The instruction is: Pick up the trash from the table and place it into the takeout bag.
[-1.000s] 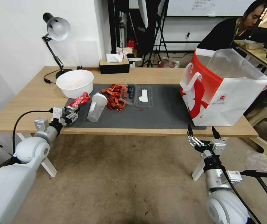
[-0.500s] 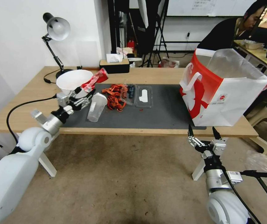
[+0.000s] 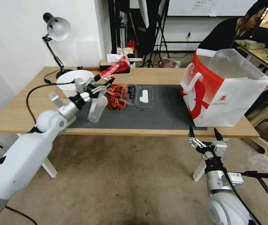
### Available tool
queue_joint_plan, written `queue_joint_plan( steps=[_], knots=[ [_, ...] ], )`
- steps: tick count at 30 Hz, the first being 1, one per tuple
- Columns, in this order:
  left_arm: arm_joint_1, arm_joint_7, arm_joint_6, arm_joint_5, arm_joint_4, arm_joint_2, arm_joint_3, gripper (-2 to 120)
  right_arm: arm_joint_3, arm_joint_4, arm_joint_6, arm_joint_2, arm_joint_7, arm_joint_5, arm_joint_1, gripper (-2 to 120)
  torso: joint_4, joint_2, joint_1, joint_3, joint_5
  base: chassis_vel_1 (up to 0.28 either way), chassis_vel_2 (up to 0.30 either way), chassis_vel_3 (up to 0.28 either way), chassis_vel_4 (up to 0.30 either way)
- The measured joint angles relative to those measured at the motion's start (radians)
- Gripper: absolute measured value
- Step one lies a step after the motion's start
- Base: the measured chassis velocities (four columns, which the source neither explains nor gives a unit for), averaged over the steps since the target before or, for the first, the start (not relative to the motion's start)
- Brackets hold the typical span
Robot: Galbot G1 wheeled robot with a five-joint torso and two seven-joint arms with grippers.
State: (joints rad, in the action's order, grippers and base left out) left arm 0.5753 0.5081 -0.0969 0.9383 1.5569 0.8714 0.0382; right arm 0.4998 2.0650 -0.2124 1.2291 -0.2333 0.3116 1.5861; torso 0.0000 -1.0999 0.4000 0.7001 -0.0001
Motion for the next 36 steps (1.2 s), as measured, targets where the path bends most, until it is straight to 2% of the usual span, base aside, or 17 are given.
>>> queue_joint_plan(
  steps=[6,9,17,20,22,24,25,27,35,36],
  knots=[
    [-0.1,-0.002,0.001,0.013,-0.041,0.018,-0.085,60,0.0,0.0,0.0,0.0,-0.001,-0.001,-0.002,100,0.0,0.0,0.0,0.0,0.0004,0.0,0.0,0.0,0.0],
    [-0.212,-0.001,0.001,0.017,-0.09,0.049,-0.159,60,0.0,0.0,0.001,-0.001,-0.001,-0.002,-0.005,100,0.0001,0.0,0.0,0.0,0.0004,0.0,0.0,0.0,0.0],
    [-0.356,-0.001,0.004,0.028,-0.147,0.112,-0.252,60,0.0,-0.002,0.001,-0.003,-0.002,-0.004,-0.007,100,0.0002,0.0,0.0,0.0,0.0003,0.0,0.0,0.0,0.0],
    [-0.46,-0.003,0.005,0.036,-0.201,0.183,-0.349,60,0.0,-0.005,0.002,0.0,-0.002,-0.006,-0.009,100,0.0001,0.0,0.0,0.0,0.0004,0.0,0.0,0.0,0.0],
    [-0.482,-0.003,0.005,0.037,-0.213,0.201,-0.37,60,0.0,-0.005,0.002,0.001,-0.002,-0.006,-0.009,100,0.0,0.0,0.0,0.0,0.0002,0.0,0.0,0.0,0.0],
    [-0.529,-0.004,0.005,0.041,-0.246,0.248,-0.42,60,0.002,-0.005,0.002,0.004,-0.003,-0.008,-0.009,100,0.0002,0.0,0.0,0.0,0.0006,0.0,0.0,0.0,0.0],
    [-0.529,-0.004,0.005,0.041,-0.246,0.248,-0.42,60,0.002,-0.005,0.002,0.004,-0.003,-0.008,-0.009,100,0.0002,0.0,0.0,0.0,0.0006,0.0,0.0,0.0,0.0],
    [-0.58,-0.003,0.004,0.042,-0.29,0.308,-0.464,60,0.004,-0.005,0.001,0.008,-0.005,-0.012,-0.007,100,-0.0009,0.0,0.0,0.0,0.0005,0.0,0.0,0.0,0.0],
    [-0.682,-0.001,0.0,0.029,-0.412,0.445,-0.542,60,0.005,-0.006,0.001,0.012,-0.006,-0.016,-0.015,100,0.0002,0.0,0.0,0.0,0.0003,0.0,0.0,0.0,0.0],
    [-0.682,-0.001,0.0,0.029,-0.412,0.445,-0.542,60,0.005,-0.006,0.001,0.012,-0.006,-0.016,-0.015,100,0.0002,0.0,0.0,0.0,0.0003,0.0,0.0,0.0,0.0]
  ],
)
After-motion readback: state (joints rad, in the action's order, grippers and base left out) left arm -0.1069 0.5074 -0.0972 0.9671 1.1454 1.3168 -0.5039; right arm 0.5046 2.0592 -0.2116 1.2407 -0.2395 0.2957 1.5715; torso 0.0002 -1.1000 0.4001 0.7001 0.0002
